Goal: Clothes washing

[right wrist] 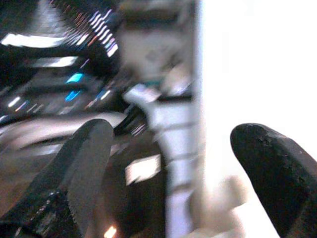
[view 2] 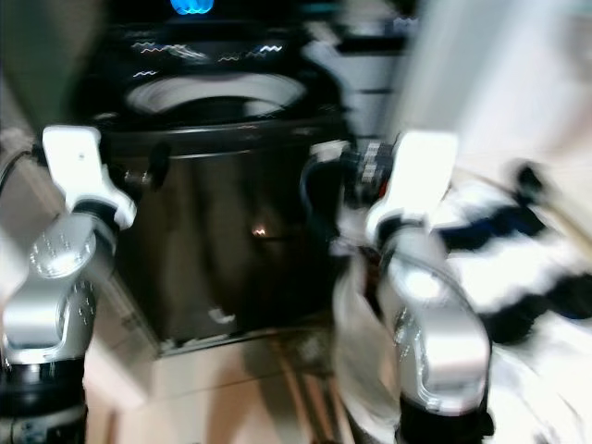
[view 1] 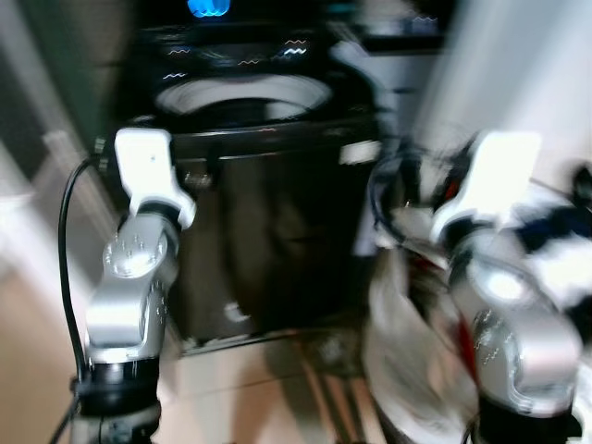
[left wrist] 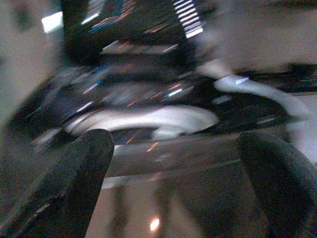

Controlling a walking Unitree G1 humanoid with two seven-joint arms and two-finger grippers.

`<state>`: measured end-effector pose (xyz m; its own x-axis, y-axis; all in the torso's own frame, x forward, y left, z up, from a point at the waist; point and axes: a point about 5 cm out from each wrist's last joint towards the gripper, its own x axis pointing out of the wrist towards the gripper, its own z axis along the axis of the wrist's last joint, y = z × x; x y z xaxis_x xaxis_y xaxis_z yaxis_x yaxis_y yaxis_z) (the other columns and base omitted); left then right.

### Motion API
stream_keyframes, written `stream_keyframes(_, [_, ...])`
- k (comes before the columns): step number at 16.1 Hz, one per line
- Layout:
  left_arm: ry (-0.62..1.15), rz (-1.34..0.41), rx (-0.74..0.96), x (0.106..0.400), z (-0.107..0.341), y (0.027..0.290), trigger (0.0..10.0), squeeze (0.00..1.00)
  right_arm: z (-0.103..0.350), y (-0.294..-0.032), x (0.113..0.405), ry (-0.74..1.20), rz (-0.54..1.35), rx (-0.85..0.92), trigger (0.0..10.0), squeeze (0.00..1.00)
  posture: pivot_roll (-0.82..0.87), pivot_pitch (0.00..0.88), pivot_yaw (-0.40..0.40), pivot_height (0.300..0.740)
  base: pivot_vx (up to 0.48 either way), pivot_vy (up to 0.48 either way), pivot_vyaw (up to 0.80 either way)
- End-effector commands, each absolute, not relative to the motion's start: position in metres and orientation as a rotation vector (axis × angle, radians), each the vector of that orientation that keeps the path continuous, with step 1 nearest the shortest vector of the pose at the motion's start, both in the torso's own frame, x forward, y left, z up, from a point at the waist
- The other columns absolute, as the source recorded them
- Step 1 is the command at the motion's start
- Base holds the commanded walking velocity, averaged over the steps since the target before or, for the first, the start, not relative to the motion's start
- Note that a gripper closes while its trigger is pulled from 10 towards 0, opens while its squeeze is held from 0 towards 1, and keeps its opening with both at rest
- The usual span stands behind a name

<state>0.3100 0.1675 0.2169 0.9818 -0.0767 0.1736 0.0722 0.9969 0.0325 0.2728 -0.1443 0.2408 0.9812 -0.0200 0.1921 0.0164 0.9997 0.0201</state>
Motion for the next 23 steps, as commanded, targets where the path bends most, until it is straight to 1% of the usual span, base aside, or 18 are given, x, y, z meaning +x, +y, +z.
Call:
stream_keyframes(1, [-0.206,-0.12,0.038,0.31,0.228,0.16,10.0,0.0,0.242,-0.149,0.272,-0.184,-0.041,0.02,10.0,0.0,-0.04,0.0,0.0,0.74,0.0,0.0,-0.79])
stream_keyframes(3, [-0.242,-0.144,-0.004,0.31,0.24,0.154,10.0,0.0,0.248,-0.153,0.271,-0.199,-0.054,0.018,10.0,0.0,-0.05,0.0,0.0,0.74,0.0,0.0,-0.79])
stream_keyframes(4, [-0.252,-0.166,0.033,0.31,0.242,0.15,10.0,0.0,0.247,-0.154,0.269,-0.185,-0.056,0.01,10.0,0.0,-0.05,0.0,0.0,0.74,0.0,0.0,-0.79])
stream_keyframes(5, [-0.241,-0.174,0.029,0.309,0.24,0.148,10.0,0.0,0.245,-0.154,0.268,-0.166,-0.05,0.014,10.0,0.0,-0.06,0.0,0.006,0.74,0.0,0.0,-0.8])
stream_keyframes(9, [-0.213,-0.184,0.063,0.311,0.235,0.146,10.0,0.0,0.235,-0.148,0.262,-0.1,-0.007,0.038,10.0,0.0,-0.07,0.0,0.019,0.74,0.0,0.392,-0.75])
stream_keyframes(12, [-0.195,-0.178,0.076,0.312,0.231,0.148,10.0,0.0,0.23,-0.143,0.259,-0.073,0.032,0.041,10.0,0.0,-0.07,0.0,0.02,0.74,0.0,0.48,0.0])
stream_keyframes(18, [-0.169,-0.178,0.091,0.312,0.224,0.148,10.0,0.0,0.233,-0.145,0.26,-0.073,0.022,0.046,10.0,0.0,-0.07,0.0,0.011,0.74,0.0,0.468,0.0])
stream_keyframes(19, [-0.152,-0.194,0.144,0.311,0.219,0.146,10.0,0.0,0.231,-0.147,0.26,-0.065,0.017,0.037,10.0,0.0,-0.07,0.0,0.011,0.74,0.0,0.0,0.0])
stream_keyframes(21, [-0.138,-0.21,0.163,0.308,0.212,0.143,10.0,0.0,0.223,-0.15,0.26,-0.04,-0.008,0.006,10.0,0.0,-0.07,0.0,0.011,0.74,0.0,-0.48,0.0])
stream_keyframes(22, [-0.123,-0.197,0.136,0.307,0.206,0.144,10.0,0.0,0.217,-0.153,0.26,-0.022,-0.033,-0.021,10.0,0.0,-0.07,0.0,0.012,0.74,0.0,-0.39,0.0])
stream_keyframes(23, [-0.054,-0.162,0.068,0.303,0.183,0.147,10.0,0.0,0.201,-0.159,0.258,0.028,-0.063,-0.079,10.0,0.0,-0.07,0.0,0.014,0.74,0.0,0.0,0.0])
